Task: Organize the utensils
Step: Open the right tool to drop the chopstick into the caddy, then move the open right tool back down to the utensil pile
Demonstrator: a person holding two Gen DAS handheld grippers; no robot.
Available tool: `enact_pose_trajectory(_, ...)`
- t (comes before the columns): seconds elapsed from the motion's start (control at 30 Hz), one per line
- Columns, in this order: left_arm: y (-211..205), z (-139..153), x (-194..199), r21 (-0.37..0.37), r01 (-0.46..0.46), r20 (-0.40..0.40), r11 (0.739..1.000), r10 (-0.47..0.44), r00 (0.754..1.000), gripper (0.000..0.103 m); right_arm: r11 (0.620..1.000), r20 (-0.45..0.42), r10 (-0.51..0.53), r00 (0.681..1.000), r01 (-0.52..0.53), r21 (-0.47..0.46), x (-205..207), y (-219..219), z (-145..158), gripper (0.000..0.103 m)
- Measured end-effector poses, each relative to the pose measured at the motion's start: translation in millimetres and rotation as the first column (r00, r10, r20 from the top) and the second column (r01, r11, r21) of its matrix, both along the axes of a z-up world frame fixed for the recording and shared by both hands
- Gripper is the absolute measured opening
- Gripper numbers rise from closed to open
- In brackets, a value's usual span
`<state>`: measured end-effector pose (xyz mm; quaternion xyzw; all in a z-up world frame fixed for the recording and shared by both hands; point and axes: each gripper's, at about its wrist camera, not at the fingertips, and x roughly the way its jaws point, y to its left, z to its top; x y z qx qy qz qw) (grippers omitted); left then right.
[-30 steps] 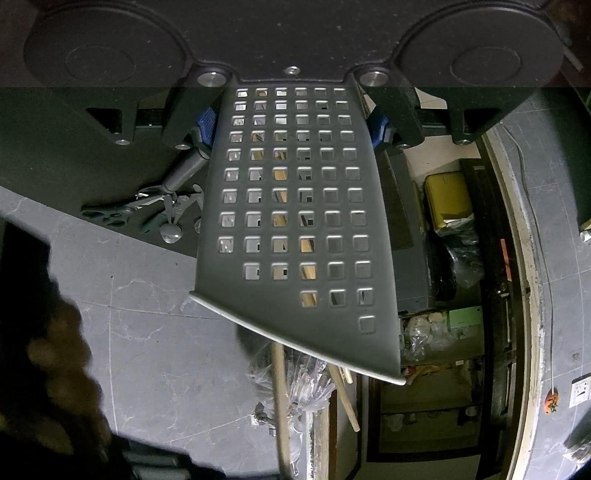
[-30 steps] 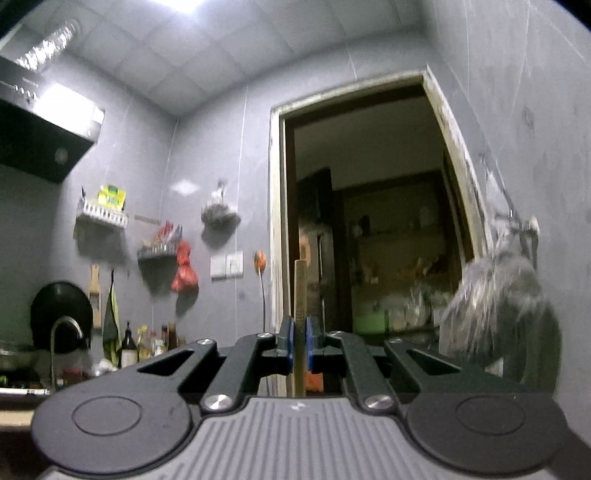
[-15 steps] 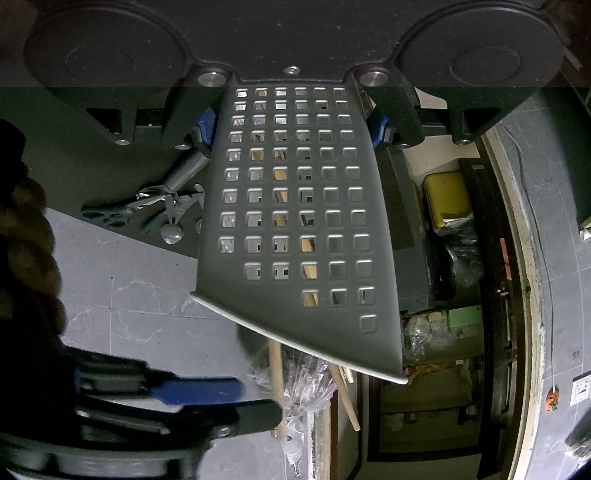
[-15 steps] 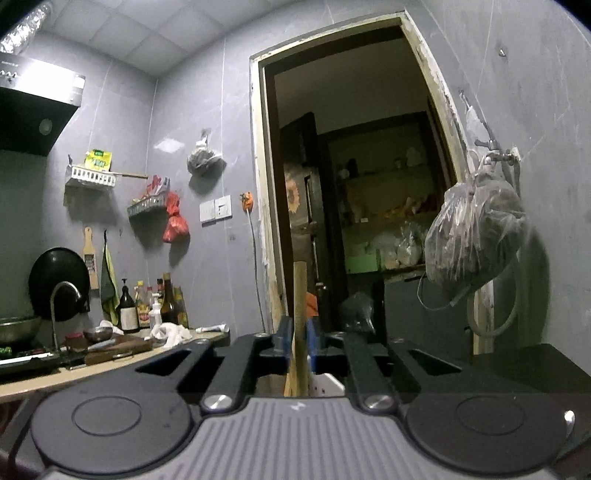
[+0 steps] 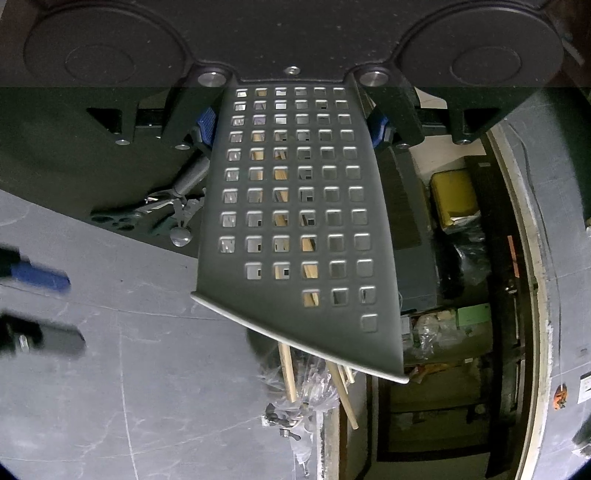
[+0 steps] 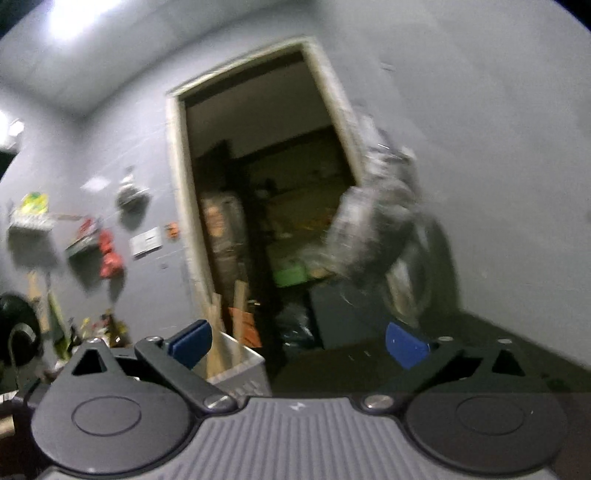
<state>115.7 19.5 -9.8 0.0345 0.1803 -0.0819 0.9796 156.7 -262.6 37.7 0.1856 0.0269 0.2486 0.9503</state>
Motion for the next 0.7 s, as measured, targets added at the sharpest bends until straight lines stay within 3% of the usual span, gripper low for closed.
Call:
enact_pose_trajectory(0.2, 3, 1, -1, -0.002, 0.023, 0.000, 1.000, -0.023, 1.000, 0.075, 0.992, -0.112, -0.090, 0.990, 0.099, 0.083, -4, -28, -34, 0.103)
enact_pose_trajectory(0.4, 7, 2, -1, 0.007, 0.033, -0.006, 0.999, -0.032, 0.999, 0.075, 0.982, -0.148, -0.181, 0.972, 0.187, 0.025, -1, -22, -53, 0.103)
enact_pose_trajectory(0.7, 1, 1, 2, 0.023, 0.029, 0.001, 0.999, -0.029, 1.000, 0.075, 0.981, -0.149, -0.186, 0.971, 0.191, 0.023, -6, -16, -58, 0.103)
